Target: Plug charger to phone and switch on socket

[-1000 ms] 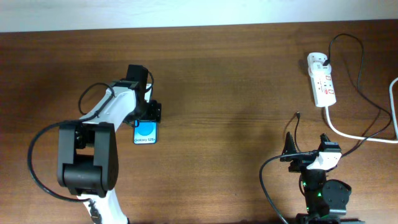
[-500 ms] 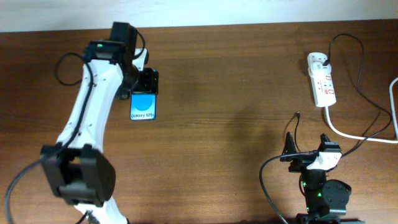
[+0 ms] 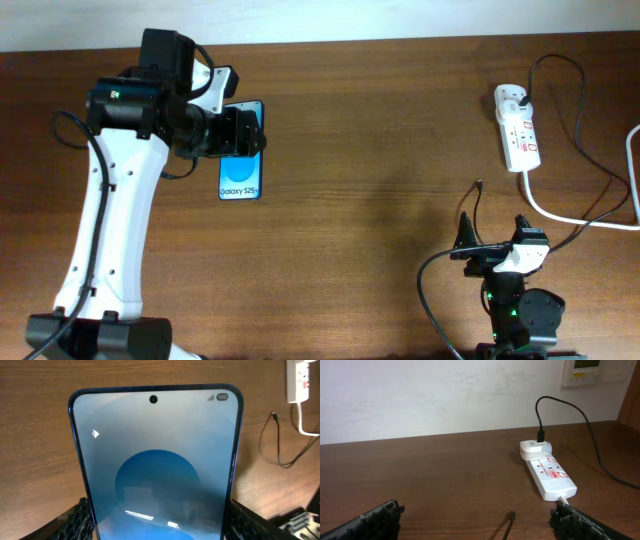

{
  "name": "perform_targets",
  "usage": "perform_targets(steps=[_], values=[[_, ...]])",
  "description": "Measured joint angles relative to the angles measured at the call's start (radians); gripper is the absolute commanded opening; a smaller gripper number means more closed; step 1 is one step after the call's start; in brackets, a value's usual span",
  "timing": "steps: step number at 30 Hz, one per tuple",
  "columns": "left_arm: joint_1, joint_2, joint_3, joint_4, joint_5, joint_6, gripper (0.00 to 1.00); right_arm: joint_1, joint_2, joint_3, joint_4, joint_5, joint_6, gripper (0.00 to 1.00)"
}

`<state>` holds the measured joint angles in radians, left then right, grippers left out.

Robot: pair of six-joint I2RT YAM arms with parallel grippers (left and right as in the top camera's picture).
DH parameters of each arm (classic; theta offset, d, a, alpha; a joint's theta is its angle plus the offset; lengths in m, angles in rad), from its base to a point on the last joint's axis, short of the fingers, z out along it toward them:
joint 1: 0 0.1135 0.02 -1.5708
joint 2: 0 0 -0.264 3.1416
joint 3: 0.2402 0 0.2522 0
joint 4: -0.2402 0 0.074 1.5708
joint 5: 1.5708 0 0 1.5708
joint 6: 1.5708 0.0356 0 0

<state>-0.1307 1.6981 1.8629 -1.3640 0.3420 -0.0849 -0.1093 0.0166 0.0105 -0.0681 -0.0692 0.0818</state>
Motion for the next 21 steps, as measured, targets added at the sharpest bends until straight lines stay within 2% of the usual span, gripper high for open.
perform_targets(steps=[8,13,17,19,21], values=[[0.0,0.0,-0.025,0.039,0.032,-0.096,0.44,0.0,0.0,0.0,0.0,0.0,0.0,0.98],[0.0,0.0,-0.22,0.144,0.037,-0.19,0.44,0.0,0.001,0.0,0.0,0.0,0.0,0.98],[0.0,0.0,-0.309,0.179,0.037,-0.26,0.43,0.0,0.001,0.0,0.007,-0.011,0.008,0.98],[0.0,0.0,-0.322,0.202,0.037,-0.295,0.43,0.0,0.001,0.0,0.013,-0.099,0.08,0.98],[0.0,0.0,-0.324,0.225,0.037,-0.332,0.44,0.0,0.001,0.0,0.022,-0.249,0.22,0.98]])
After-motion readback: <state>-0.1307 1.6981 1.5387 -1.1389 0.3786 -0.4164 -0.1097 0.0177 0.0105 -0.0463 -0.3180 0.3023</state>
